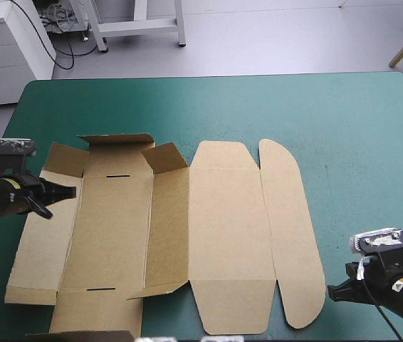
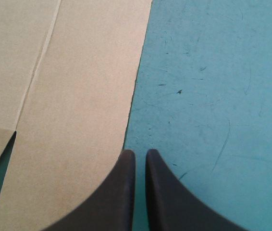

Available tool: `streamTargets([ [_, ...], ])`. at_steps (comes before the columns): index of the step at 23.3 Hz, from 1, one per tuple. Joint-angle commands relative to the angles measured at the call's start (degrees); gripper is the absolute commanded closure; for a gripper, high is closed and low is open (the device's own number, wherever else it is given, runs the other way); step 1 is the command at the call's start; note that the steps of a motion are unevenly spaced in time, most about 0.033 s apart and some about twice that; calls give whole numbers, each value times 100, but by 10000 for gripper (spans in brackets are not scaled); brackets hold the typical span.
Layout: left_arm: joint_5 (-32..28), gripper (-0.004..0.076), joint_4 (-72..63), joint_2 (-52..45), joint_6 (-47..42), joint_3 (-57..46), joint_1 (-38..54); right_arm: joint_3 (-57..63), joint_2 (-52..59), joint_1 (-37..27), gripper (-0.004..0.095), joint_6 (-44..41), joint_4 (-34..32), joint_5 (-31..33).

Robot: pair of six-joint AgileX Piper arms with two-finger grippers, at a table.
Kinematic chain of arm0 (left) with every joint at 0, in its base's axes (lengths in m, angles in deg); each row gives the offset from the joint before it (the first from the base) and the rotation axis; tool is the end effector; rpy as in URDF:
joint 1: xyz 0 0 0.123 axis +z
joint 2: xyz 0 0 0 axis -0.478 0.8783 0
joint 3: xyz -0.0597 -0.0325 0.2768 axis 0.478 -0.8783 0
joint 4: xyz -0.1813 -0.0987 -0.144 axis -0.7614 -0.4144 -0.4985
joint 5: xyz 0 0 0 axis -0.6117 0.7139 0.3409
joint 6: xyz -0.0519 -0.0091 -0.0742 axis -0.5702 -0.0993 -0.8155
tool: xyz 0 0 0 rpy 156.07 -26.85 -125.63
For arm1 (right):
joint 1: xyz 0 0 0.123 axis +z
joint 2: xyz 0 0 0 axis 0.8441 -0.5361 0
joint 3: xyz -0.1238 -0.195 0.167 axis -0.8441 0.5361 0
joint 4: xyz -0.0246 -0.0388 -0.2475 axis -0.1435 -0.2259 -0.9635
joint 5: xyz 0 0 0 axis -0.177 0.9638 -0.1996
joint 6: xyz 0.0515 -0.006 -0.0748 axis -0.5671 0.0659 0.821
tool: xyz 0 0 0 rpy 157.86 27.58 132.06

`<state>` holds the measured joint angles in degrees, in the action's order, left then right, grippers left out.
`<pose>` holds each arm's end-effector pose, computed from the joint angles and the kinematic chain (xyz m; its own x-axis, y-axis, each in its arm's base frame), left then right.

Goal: Fold the box

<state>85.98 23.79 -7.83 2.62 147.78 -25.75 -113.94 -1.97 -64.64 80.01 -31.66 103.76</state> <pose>0.1977 0.0105 0.3618 -0.7909 -0.0330 -0.6111 -0.0501 0.9987 0.0109 0.0772 0.0131 0.2776 -0.7534 -0.1646 -0.6366 -0.2373 0.9710 0.0297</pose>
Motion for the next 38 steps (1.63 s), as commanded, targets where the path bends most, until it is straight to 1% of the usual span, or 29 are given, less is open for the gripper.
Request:
streamTargets([
  [1,35,711,-678,309,635,617,934,-137,-13,58,846,11,65,-260],
  [5,528,711,-1667,668,1297,930,2426,-137,-13,58,846,11,65,-260],
  [6,726,711,-1912,720,1479,934,3062,-137,-13,58,846,11,65,-260],
  [8,1054,711,-2056,741,1894,934,4009,-137,-13,58,846,11,65,-260],
  [9,1141,711,-2095,741,1963,934,4277,-137,-13,58,846,11,65,-260],
  [11,1288,711,-2152,741,2161,934,4660,-137,-13,58,846,11,65,-260],
  [13,1464,711,-2152,741,2542,921,4912,-137,-13,58,846,11,65,-260],
  [16,1584,711,-2026,741,3071,781,5012,-137,-13,58,846,11,65,-260],
  [18,1551,711,-1998,741,3350,635,5012,-137,-13,58,846,11,65,-260],
  [20,1421,709,-1945,741,3375,556,5012,-137,-13,58,846,11,65,-260],
  [22,1421,656,-1864,741,3375,510,5012,-137,-13,58,846,11,65,-260],
  [23,1421,563,-1814,741,3375,448,5012,-137,-13,58,846,11,65,-260],
  [24,1445,492,-1813,741,3375,414,5012,-137,-13,58,846,11,65,-260],
  [25,1355,349,-1813,741,3323,313,5012,-137,-13,58,846,11,65,-260],
  [27,1286,215,-1837,741,3148,190,5012,-137,-13,58,846,11,65,-260],
  [28,1240,170,-1837,741,3057,115,5012,-137,-13,58,846,11,65,-260],
  [30,1230,134,-1873,741,3059,-62,5012,-137,-13,58,846,11,65,-260],
  [33,1113,139,-1916,741,3124,-463,5012,-137,-13,58,846,11,65,-260],
  [34,1026,140,-2073,741,3331,-627,5012,-137,-13,58,846,11,65,-260],
  [35,949,140,-2412,741,3719,-769,5012,-137,-13,58,846,11,65,-260],
  [38,934,148,-2880,813,4228,-911,5012,-137,-13,58,846,11,65,-260],
])
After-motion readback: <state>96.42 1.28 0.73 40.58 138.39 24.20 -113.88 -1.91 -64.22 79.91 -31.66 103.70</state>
